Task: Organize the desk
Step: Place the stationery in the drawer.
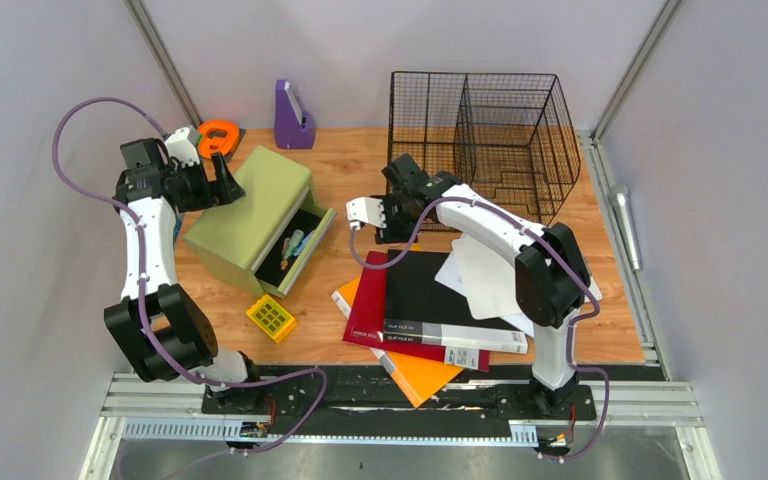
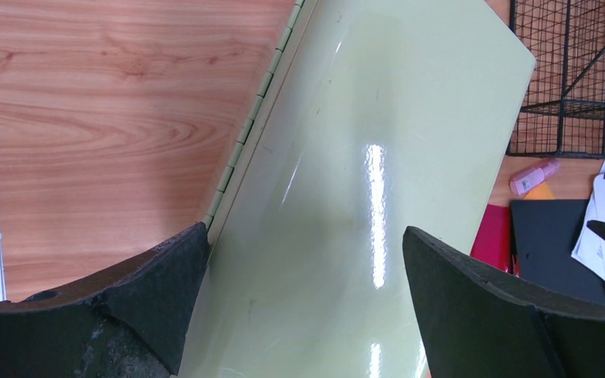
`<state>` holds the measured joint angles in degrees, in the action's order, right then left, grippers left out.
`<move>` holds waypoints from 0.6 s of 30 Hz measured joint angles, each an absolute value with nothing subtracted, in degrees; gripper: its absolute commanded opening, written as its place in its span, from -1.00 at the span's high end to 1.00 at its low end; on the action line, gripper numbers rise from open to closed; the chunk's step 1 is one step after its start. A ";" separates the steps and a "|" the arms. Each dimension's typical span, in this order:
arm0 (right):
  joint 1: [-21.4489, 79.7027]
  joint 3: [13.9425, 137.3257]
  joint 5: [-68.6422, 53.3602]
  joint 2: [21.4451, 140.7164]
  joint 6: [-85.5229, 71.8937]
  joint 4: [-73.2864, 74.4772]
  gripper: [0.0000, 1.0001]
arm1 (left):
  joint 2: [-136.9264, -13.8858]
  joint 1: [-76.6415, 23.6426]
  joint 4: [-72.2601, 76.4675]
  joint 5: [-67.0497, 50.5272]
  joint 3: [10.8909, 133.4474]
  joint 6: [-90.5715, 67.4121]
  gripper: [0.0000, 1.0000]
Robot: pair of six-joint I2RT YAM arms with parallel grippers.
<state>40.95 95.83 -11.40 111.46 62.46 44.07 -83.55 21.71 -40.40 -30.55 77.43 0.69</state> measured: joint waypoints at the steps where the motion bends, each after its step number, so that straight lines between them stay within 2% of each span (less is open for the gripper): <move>1: 40.29 94.78 -11.68 111.57 62.43 44.97 -0.12 | -83.59 21.71 -40.40 -30.55 77.43 0.69 -0.99; 18: 38.06 96.53 -13.56 121.49 63.99 47.72 -0.03 | -83.72 21.71 -40.40 -30.48 77.43 0.69 -0.99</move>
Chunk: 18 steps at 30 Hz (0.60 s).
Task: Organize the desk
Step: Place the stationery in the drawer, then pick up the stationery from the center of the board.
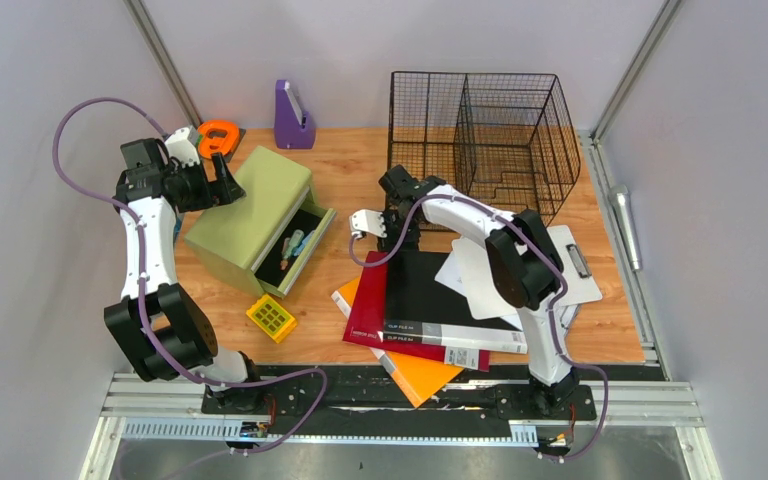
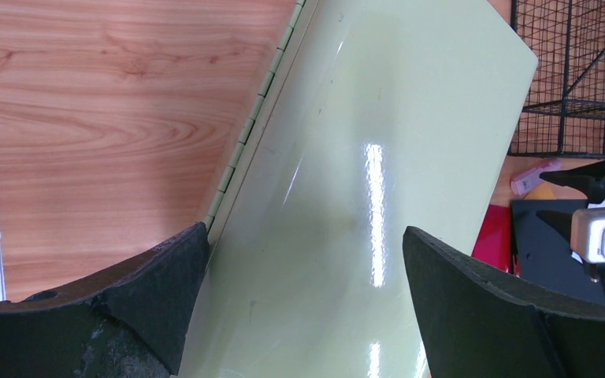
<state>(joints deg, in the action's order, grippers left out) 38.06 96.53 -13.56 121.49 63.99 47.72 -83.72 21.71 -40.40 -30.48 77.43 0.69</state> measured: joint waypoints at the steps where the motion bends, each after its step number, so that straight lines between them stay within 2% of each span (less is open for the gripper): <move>1: 38.06 97.23 -13.52 122.21 64.16 47.72 -0.03 | -83.74 21.71 -40.40 -30.48 77.43 0.69 -0.99; 18: 38.06 100.82 -12.45 126.34 68.86 48.01 0.00 | -83.81 21.71 -40.40 -30.44 77.43 0.69 -0.99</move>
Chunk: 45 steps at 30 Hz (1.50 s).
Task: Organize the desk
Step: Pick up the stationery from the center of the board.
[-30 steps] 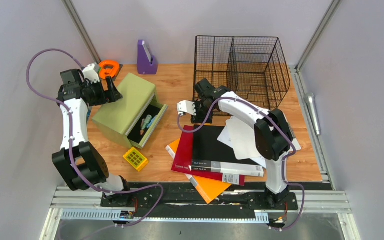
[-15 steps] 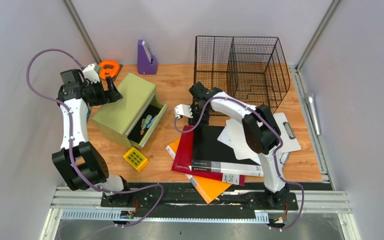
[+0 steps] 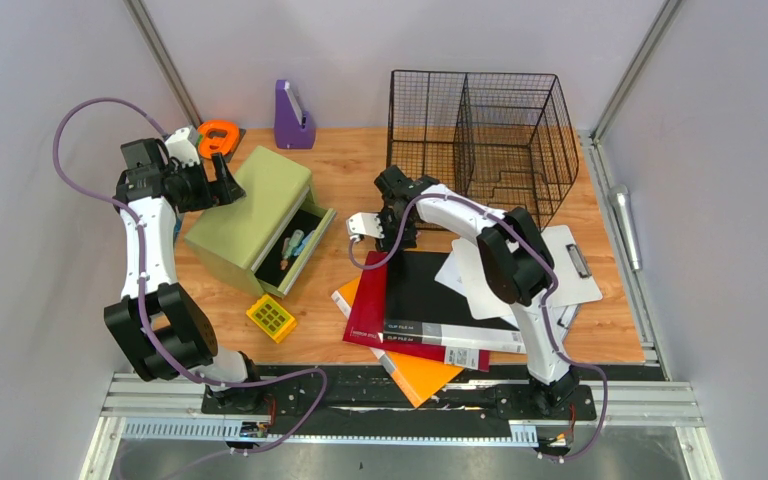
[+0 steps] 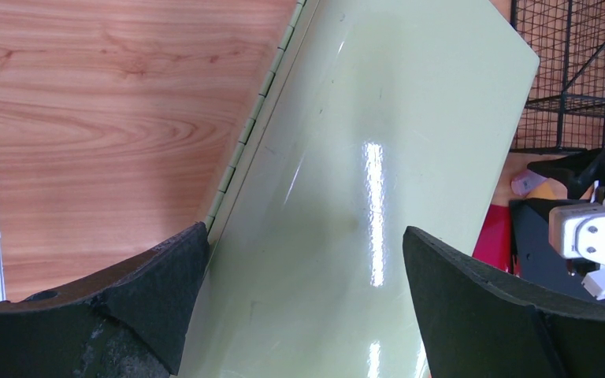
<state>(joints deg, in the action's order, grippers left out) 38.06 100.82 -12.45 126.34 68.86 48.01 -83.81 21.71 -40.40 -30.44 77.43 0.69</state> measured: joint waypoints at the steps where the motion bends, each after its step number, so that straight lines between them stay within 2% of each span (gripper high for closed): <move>1: 38.06 100.88 -12.36 126.37 69.25 47.97 0.02 | -83.83 21.71 -40.40 -30.41 77.43 0.69 -0.99; 14: 38.09 104.90 -11.86 129.34 74.35 50.85 0.48 | -83.96 21.71 -40.45 -30.26 77.43 0.69 -1.00; 21: 38.63 106.89 -11.64 130.26 75.81 53.01 1.00 | -84.14 21.71 -40.47 -30.06 77.43 0.69 -1.00; 39: 47.05 120.33 -15.92 130.98 72.31 57.74 1.00 | -84.44 21.71 -40.51 -30.06 77.56 0.69 -1.00; 41: 48.58 122.26 -15.70 130.85 72.40 57.60 0.89 | -84.58 21.71 -40.75 -30.06 77.78 0.67 -1.00; 45: 50.76 123.22 -13.96 130.50 73.49 57.56 0.44 | -84.66 21.71 -40.99 -30.11 77.97 0.67 -1.00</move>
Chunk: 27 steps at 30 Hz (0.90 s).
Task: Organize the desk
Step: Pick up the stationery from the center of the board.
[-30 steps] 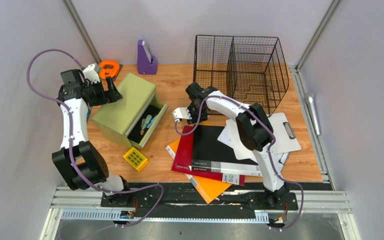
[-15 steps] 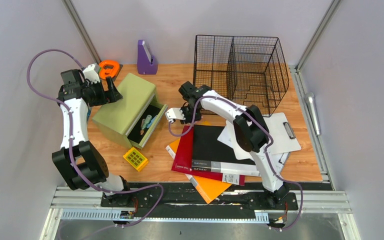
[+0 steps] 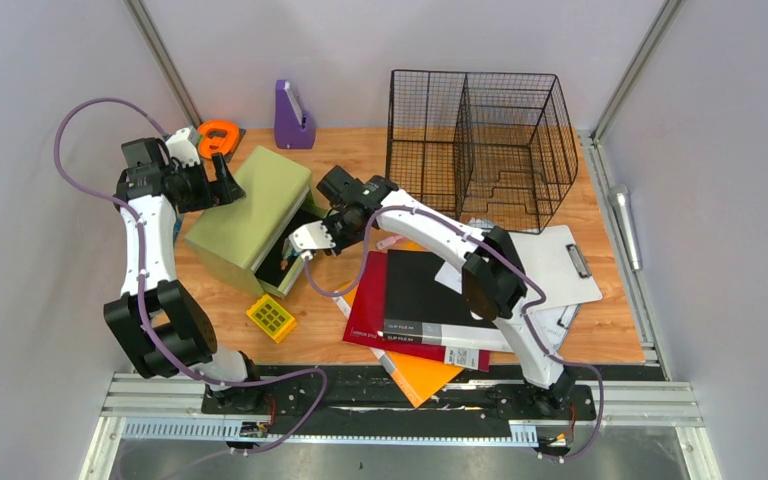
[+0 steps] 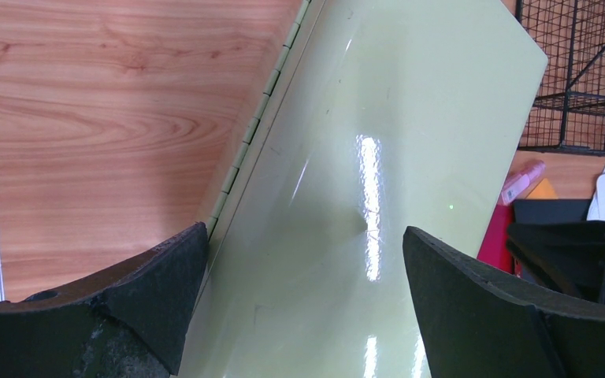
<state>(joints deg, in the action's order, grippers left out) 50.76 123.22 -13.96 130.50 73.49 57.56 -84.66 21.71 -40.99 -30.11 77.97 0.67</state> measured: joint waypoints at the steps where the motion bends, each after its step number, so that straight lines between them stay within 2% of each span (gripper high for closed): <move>1: 50.94 123.09 -13.45 130.50 73.78 57.54 0.35 | -84.66 21.71 -41.01 -30.11 77.97 0.67 -1.00; 3: 50.46 122.34 -12.67 130.50 74.04 57.60 0.24 | -84.66 21.71 -41.01 -30.11 78.00 0.67 -1.00; 6: 48.27 119.77 -12.10 130.32 74.37 57.41 0.20 | -84.68 21.71 -41.06 -30.11 78.02 0.67 -1.00; 15: 41.65 114.26 -11.97 130.30 75.35 57.98 0.23 | -84.77 21.71 -40.93 -30.13 78.02 0.51 -1.00; 27: 41.04 114.13 -11.92 132.00 77.65 57.87 0.21 | -84.79 21.71 -40.93 -30.09 78.02 0.47 -1.00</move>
<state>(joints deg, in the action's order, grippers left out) 41.04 114.13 -11.92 132.00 77.65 57.87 -84.79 21.71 -40.93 -30.09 78.02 0.47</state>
